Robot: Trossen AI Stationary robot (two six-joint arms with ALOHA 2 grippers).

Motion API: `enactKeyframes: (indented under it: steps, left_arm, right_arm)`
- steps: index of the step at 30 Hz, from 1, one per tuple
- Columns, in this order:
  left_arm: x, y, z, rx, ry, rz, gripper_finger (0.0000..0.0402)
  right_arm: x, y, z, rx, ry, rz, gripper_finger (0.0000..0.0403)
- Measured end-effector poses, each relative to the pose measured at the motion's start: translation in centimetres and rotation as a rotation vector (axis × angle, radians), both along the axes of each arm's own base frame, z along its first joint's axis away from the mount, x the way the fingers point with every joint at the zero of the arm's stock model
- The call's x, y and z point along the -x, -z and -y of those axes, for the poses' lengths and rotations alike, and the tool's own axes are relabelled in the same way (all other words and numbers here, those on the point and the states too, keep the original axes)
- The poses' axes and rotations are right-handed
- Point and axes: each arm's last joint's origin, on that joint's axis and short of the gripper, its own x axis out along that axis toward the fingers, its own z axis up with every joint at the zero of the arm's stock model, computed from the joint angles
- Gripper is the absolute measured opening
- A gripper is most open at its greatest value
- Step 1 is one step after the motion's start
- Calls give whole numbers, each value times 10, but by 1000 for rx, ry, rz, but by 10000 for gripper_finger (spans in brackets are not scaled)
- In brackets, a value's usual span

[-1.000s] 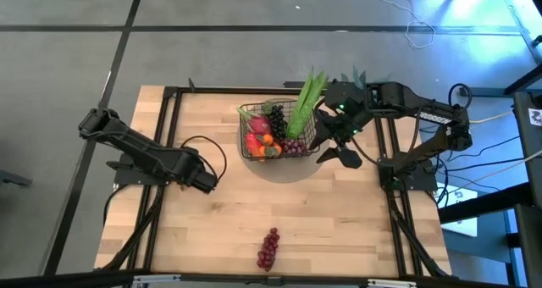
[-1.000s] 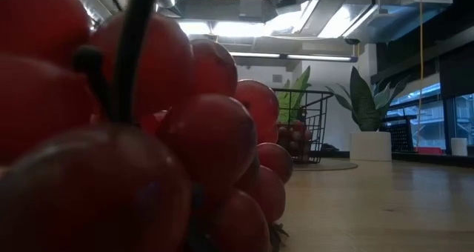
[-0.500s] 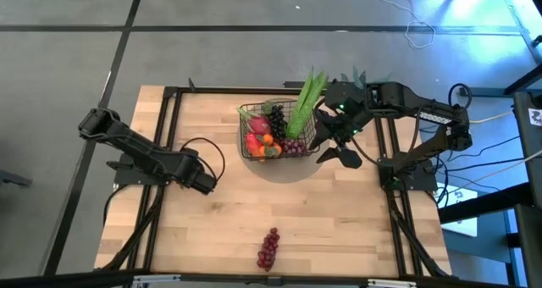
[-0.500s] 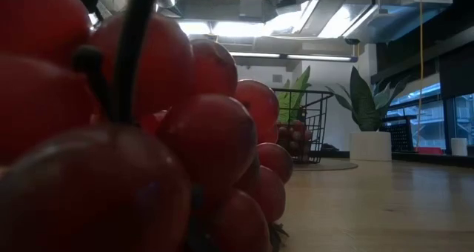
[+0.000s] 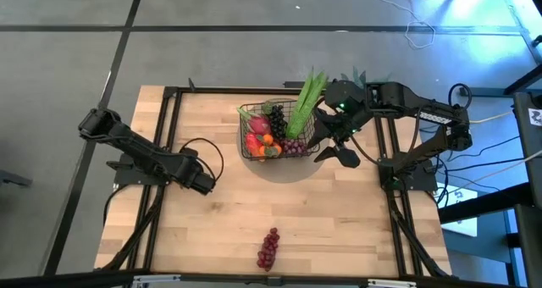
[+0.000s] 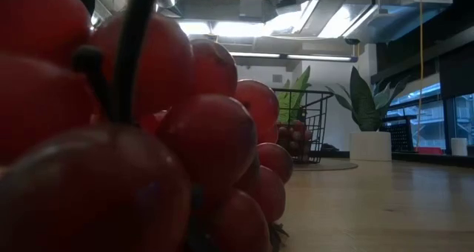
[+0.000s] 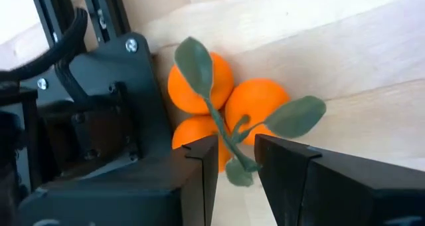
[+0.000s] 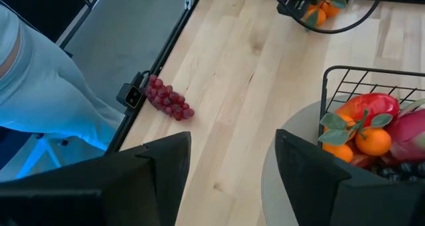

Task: Build produce basket
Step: Put the orange into the wire basket

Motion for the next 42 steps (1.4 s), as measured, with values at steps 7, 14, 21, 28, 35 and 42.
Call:
enactKeyframes:
  steps: [7,14,21,28,35,42]
  left_arm:
    - [-1,0,-1,-26,22,9,85]
    - [-1,0,-1,-22,36,4,31]
    - [-3,-2,0,-4,80,7,2]
    - [-23,-36,6,-7,143,131,1]
    - [-40,-100,9,-56,265,256,1]
    - [-58,-161,-1,-248,360,486,0]
  right_arm:
    - [-1,-1,0,1,0,10,207]
    - [-1,-1,0,1,1,10,207]
    - [-1,-1,0,0,1,9,207]
    - [0,1,0,-19,20,-21,207]
    - [2,2,0,-21,20,-39,207]
    - [2,2,0,-12,26,-39,207]
